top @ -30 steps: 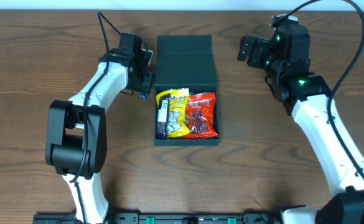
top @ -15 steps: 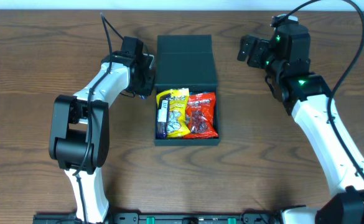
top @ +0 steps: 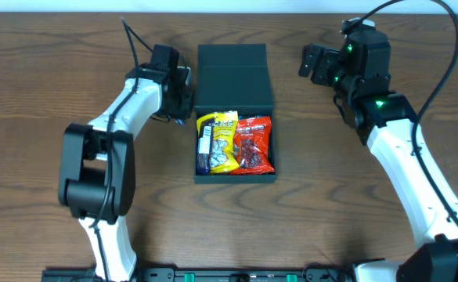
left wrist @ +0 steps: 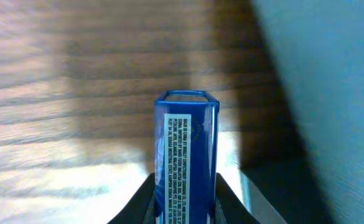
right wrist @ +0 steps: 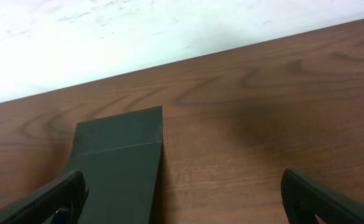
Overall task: Pack container
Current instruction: 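Carry the blue pack right and lower it into the box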
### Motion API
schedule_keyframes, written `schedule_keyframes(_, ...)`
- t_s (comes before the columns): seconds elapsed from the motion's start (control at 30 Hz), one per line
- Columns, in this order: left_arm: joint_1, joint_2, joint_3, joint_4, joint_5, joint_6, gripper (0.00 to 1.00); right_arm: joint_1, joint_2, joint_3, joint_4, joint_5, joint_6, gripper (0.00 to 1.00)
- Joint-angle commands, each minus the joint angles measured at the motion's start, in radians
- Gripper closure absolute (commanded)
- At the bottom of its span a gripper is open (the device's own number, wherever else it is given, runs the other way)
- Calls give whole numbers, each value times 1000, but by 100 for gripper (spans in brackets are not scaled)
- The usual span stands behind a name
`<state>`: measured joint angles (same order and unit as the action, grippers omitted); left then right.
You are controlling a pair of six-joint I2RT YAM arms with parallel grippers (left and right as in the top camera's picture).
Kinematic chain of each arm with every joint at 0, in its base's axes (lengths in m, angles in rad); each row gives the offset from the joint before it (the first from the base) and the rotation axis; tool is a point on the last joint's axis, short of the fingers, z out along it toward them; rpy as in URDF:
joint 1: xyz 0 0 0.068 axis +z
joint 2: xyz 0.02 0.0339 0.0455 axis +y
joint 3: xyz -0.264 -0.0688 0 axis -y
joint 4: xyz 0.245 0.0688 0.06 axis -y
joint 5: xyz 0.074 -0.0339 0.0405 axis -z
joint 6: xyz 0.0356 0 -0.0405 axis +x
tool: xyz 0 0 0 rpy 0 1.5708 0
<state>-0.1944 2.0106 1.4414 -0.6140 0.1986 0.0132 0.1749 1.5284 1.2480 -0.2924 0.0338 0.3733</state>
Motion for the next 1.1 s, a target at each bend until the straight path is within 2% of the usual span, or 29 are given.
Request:
schedule_keyframes(0.0, -3, -132, 12, -11, -53, -51, 94, -13, -18, 2, 2, 8, -11, 1)
schedule_keyframes(0.17, -16, -266, 12, -43, -83, -79, 94, -13, -18, 2, 2, 8, -11, 1)
schedule_keyframes(0.3, -59, -327, 12, -98, -82, -166, 94, -13, -18, 2, 2, 8, -11, 1)
schedule_keyframes(0.43, -138, -331, 11, -170, -67, -242, 94, -13, -18, 2, 5, 9, -11, 1)
schedule_keyframes(0.63, -303, -331, 11, -210, -68, -283, 94, -13, -18, 2, 5, 15, -11, 1)
schedule_keyframes(0.93, -399, -331, 11, -275, -67, -423, 95, -13, -18, 2, 5, 15, -11, 1)
schedule_keyframes(0.97, -402, -331, 11, -279, -67, -437, 89, -13, -18, 2, 5, 15, -11, 1)
schedule_keyframes(1.0, -404, -331, 11, -279, -66, -446, 67, -13, -18, 2, 5, 15, -11, 1)
schedule_keyframes(1.03, -405, -331, 11, -279, -67, -448, 35, -13, -18, 2, 5, 15, -11, 1)
schedule_keyframes(1.07, -406, -331, 11, -279, -67, -448, 23, -13, -18, 2, 5, 14, -11, 1)
